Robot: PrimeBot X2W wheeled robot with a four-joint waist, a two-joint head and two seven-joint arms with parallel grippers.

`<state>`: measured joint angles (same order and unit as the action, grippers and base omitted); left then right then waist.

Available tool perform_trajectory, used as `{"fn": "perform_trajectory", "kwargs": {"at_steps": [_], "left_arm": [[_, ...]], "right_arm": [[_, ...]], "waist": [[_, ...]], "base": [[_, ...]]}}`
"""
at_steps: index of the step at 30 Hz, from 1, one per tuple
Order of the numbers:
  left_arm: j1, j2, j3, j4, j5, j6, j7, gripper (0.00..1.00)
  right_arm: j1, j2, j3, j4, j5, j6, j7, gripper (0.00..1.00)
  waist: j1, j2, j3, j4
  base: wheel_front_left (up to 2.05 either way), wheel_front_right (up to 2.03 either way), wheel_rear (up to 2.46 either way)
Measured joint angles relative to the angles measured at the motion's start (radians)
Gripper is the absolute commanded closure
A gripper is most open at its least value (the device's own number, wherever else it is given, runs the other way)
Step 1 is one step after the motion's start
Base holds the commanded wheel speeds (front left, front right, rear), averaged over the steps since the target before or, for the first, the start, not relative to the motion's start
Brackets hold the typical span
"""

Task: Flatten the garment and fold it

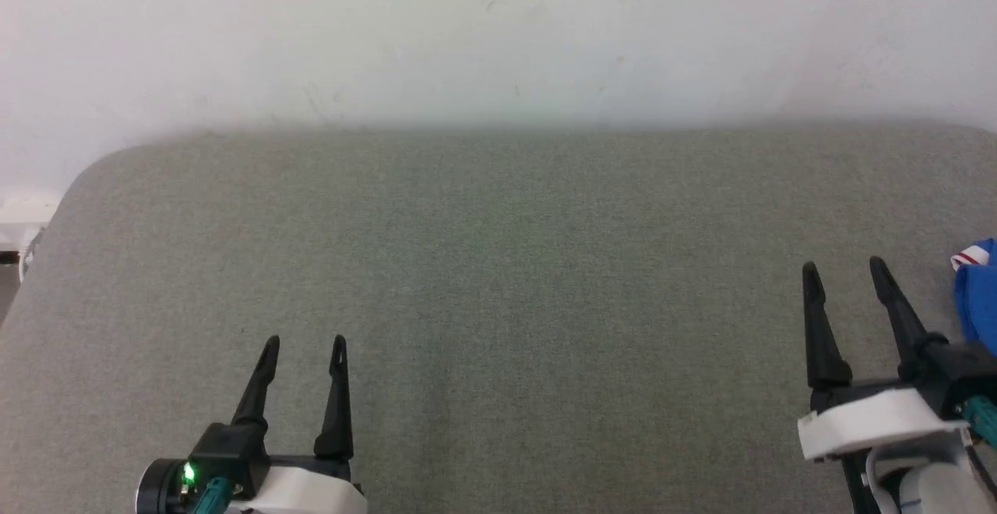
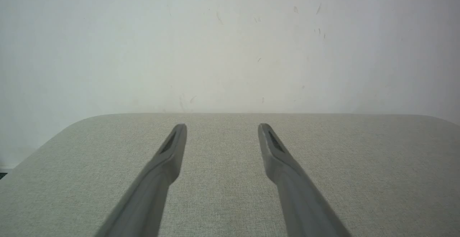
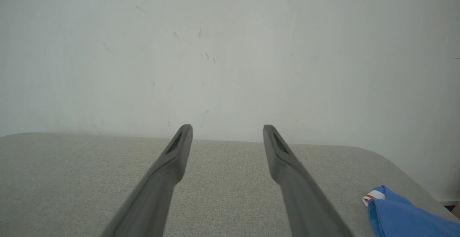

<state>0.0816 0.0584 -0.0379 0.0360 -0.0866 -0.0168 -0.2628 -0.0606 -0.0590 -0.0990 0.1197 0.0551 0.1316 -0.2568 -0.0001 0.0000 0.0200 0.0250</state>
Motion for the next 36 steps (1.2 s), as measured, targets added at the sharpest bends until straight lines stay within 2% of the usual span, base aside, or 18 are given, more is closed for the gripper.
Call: {"fn": "perform_trajectory", "kwargs": {"at_steps": [11, 28, 29, 36], "left_arm": [[0.015, -0.002, 0.01, 0.013, 0.012, 0.004, 0.0, 0.0], [0.015, -0.003, 0.009, 0.021, -0.001, 0.009, 0.0, 0.0], [0.015, -0.002, 0.009, 0.021, -0.001, 0.009, 0.0, 1.0], [0.015, -0.002, 0.008, 0.021, -0.001, 0.009, 0.007, 1.0]], "right_arm": [[0.108, 0.006, 0.059, -0.034, 0.039, 0.0, 0.0, 0.0], [0.113, 0.006, 0.071, -0.041, 0.048, 0.0, 0.0, 0.0], [0.113, 0.005, 0.071, -0.041, 0.049, 0.0, 0.001, 1.0], [0.113, 0.005, 0.072, -0.041, 0.049, 0.0, 0.003, 1.0]], "waist": [[0.0002, 0.0, -0.007, 0.014], [0.0001, 0.0, 0.002, 0.018], [0.0002, 0.0, 0.002, 0.018], [0.0002, 0.0, 0.002, 0.017]], "base": [[0.0, 0.0, 0.0], [0.0, 0.0, 0.0], [0.0, 0.0, 0.0], [0.0, 0.0, 0.0]]}}
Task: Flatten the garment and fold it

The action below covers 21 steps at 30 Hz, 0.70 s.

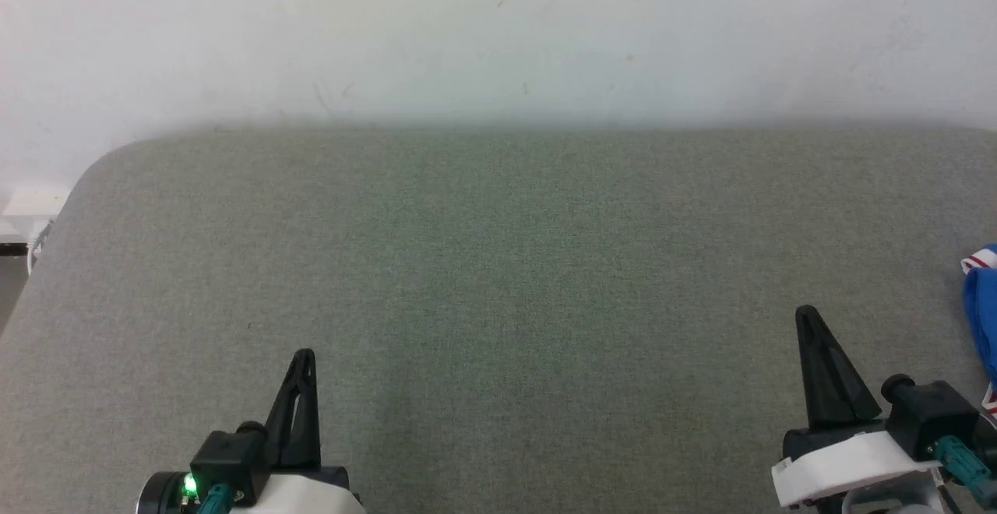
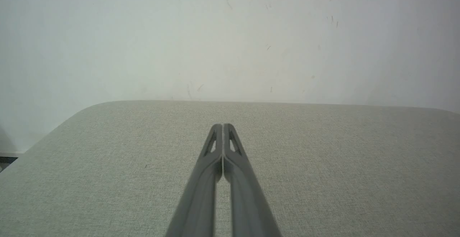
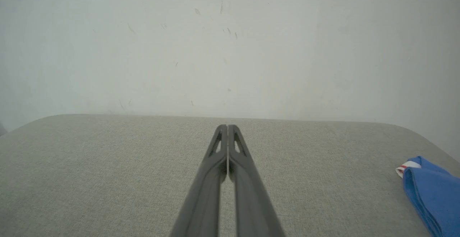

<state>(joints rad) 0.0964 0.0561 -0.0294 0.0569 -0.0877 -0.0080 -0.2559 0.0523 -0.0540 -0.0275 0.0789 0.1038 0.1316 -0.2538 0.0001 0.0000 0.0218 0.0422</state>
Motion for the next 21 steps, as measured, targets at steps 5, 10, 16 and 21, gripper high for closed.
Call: {"fn": "perform_trajectory", "kwargs": {"at_steps": [5, 10, 16, 21], "left_arm": [[0.0, 0.0, 0.0, -0.001, 0.001, 0.0, 0.009, 1.0], [-0.001, 0.0, 0.001, -0.002, 0.001, 0.0, 0.02, 1.0], [-0.003, 0.0, 0.001, -0.004, 0.002, 0.0, 0.032, 1.0], [-0.004, 0.0, 0.002, -0.006, 0.005, 0.0, 0.043, 1.0]], "right_arm": [[0.0, 0.0, 0.0, -0.001, -0.003, 0.0, 0.014, 1.0], [0.0, 0.0, 0.001, -0.001, -0.006, 0.0, 0.025, 1.0], [-0.001, 0.0, 0.002, -0.005, -0.008, 0.0, 0.034, 1.0], [-0.001, 0.0, 0.003, -0.008, -0.012, 0.0, 0.044, 1.0]], "waist": [[0.0, 0.0, -0.001, -0.002], [0.0, 0.0, -0.002, -0.004], [0.0, 0.0, -0.003, -0.006], [0.0, 0.0, -0.004, -0.007]], "base": [[0.0, 0.0, 0.0], [0.0, 0.0, 0.0], [0.0, 0.0, 0.0], [0.0, 0.0, 0.0]]}}
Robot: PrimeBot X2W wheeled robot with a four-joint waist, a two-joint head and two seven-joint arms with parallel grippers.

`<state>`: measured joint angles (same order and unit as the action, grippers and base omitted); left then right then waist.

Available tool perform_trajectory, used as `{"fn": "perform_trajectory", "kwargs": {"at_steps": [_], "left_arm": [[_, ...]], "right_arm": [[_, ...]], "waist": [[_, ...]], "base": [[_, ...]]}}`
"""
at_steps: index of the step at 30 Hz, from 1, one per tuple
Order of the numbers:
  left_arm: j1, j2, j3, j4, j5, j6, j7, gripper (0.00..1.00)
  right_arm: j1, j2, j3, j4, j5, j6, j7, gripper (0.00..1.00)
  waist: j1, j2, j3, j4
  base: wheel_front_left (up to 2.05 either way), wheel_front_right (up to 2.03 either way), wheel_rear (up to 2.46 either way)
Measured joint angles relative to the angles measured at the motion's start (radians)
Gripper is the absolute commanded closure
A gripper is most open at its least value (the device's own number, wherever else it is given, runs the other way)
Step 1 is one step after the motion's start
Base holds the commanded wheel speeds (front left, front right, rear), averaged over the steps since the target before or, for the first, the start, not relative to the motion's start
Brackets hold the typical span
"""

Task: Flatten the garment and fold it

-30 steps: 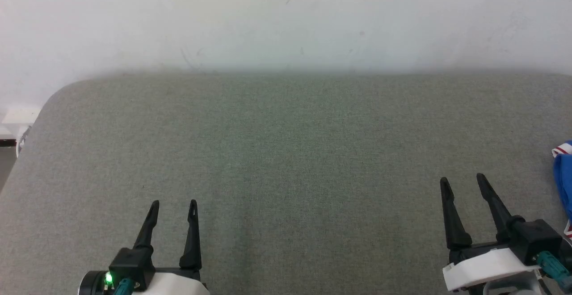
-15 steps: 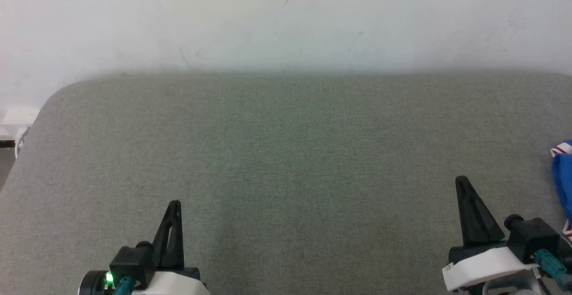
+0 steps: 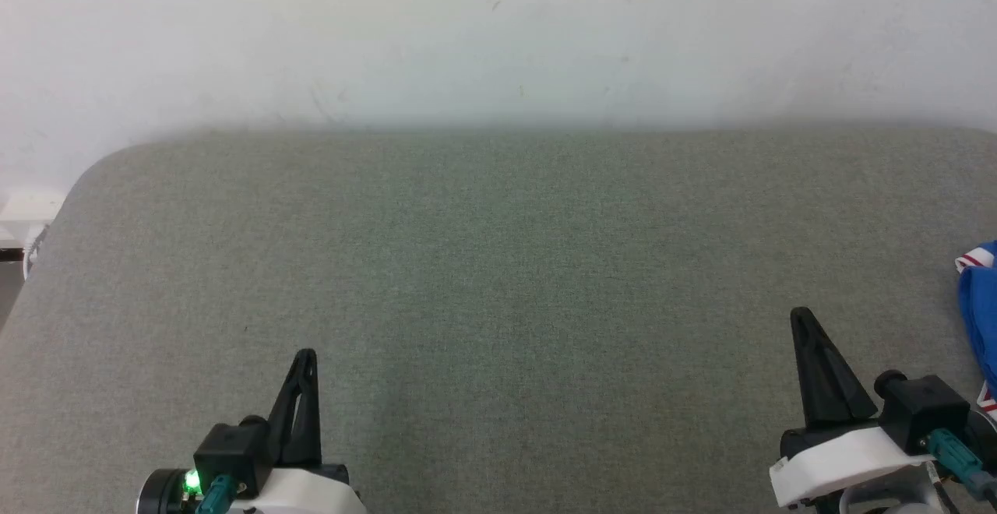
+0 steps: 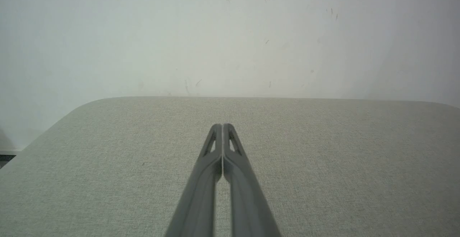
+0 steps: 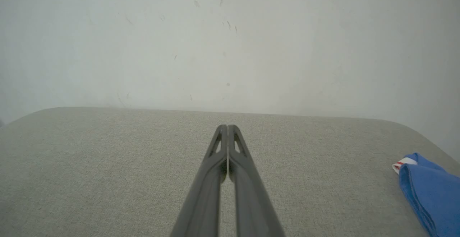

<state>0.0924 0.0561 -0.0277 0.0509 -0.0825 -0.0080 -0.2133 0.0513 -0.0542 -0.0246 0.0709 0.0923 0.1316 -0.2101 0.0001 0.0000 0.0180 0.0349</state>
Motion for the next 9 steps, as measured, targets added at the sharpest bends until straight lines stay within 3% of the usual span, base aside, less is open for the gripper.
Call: {"fn": "perform_trajectory", "kwargs": {"at_steps": [9], "left_arm": [[-0.004, 0.0, 0.001, -0.003, 0.012, 0.0, 0.017, 1.0]], "right_arm": [[-0.002, 0.0, 0.001, -0.005, -0.006, 0.0, 0.017, 1.0]], "waist": [[0.0, 0.0, -0.002, -0.003]], "base": [[0.0, 0.0, 0.0]]}}
